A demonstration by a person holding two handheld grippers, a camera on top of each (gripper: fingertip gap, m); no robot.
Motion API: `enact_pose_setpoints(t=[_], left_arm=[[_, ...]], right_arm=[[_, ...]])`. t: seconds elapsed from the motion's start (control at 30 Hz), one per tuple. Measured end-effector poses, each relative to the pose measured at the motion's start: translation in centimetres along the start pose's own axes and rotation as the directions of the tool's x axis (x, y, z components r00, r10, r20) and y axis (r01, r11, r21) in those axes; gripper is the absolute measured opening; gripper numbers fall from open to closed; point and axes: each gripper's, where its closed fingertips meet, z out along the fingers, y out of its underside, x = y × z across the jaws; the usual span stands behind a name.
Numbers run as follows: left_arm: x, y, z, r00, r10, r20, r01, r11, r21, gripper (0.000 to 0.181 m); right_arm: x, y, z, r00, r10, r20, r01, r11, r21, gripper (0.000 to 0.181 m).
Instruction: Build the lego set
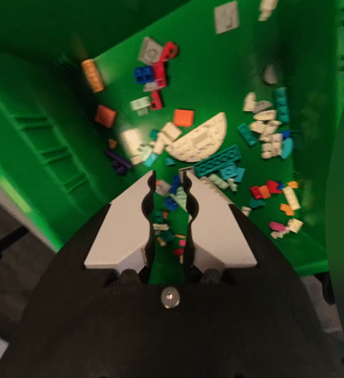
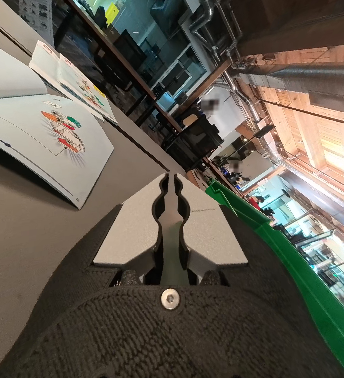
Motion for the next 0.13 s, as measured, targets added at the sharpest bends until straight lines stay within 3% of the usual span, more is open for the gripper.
enact_pose_setpoints(t=[0.03, 0.13], left_arm=[[1.3, -0.3, 0.1, 0.998, 0.028, -0.054, -0.027, 0.999, 0.018, 0.025], [3.6, -1.7, 0.1, 0.991, 0.084, -0.106, -0.074, 0.993, 0.094, 0.024]], right_arm=[[0.0, 0.1, 0.0, 1.000, -0.002, -0.002, 0.002, 1.000, -0.004, 0.003], [-0.1, 0.2, 0.1, 1.000, -0.015, -0.003, 0.015, 1.000, -0.013, 0.003]])
